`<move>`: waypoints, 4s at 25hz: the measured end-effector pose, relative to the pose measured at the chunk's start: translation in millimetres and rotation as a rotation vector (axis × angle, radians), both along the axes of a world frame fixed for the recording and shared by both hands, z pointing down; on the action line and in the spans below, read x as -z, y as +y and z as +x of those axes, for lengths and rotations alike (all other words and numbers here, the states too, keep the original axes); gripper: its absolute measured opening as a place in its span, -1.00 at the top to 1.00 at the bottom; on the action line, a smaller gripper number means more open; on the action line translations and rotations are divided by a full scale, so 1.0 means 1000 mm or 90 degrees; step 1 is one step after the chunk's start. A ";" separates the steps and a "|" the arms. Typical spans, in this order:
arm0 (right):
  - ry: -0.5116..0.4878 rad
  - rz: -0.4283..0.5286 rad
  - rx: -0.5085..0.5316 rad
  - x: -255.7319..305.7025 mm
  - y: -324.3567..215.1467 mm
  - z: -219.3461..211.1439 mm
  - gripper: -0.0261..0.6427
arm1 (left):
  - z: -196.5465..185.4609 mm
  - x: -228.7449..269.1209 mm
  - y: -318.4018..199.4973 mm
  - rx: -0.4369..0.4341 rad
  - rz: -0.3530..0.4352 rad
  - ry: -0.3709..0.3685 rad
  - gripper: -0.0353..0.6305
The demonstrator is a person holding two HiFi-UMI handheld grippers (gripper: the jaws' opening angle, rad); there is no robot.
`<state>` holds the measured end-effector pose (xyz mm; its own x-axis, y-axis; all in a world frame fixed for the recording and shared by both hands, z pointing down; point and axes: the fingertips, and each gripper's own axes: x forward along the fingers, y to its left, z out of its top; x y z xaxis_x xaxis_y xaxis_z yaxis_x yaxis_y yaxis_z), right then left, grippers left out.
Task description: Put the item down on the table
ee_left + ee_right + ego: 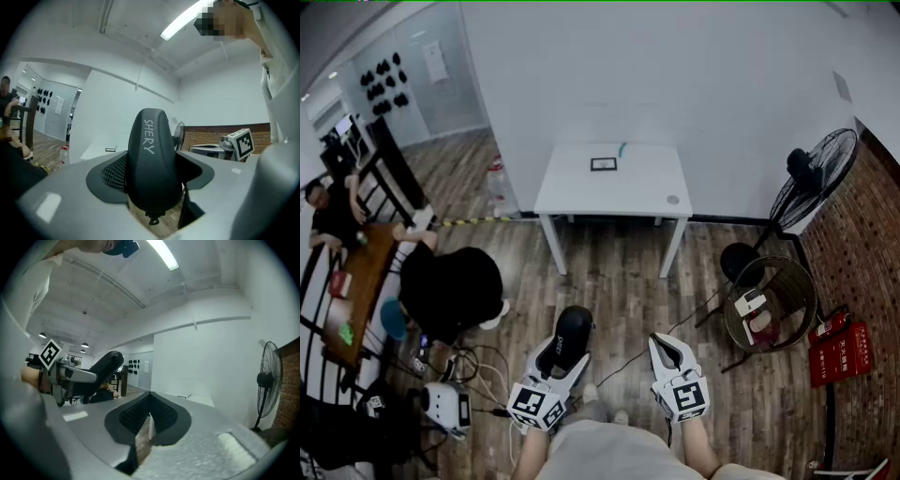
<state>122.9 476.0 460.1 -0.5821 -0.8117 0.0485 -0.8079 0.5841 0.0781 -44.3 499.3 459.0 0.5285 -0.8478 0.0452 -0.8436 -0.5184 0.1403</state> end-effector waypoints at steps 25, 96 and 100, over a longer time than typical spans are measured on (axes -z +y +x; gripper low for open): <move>-0.002 -0.024 -0.023 -0.007 -0.119 -0.047 0.91 | -0.042 -0.001 -0.131 -0.025 -0.003 -0.011 -0.11; -0.027 -0.024 0.062 0.008 -0.522 -0.048 0.91 | -0.011 0.004 -0.530 0.026 -0.023 -0.057 -0.10; -0.027 -0.028 0.065 0.005 -0.535 -0.053 0.91 | -0.017 0.001 -0.545 0.029 -0.020 -0.054 -0.10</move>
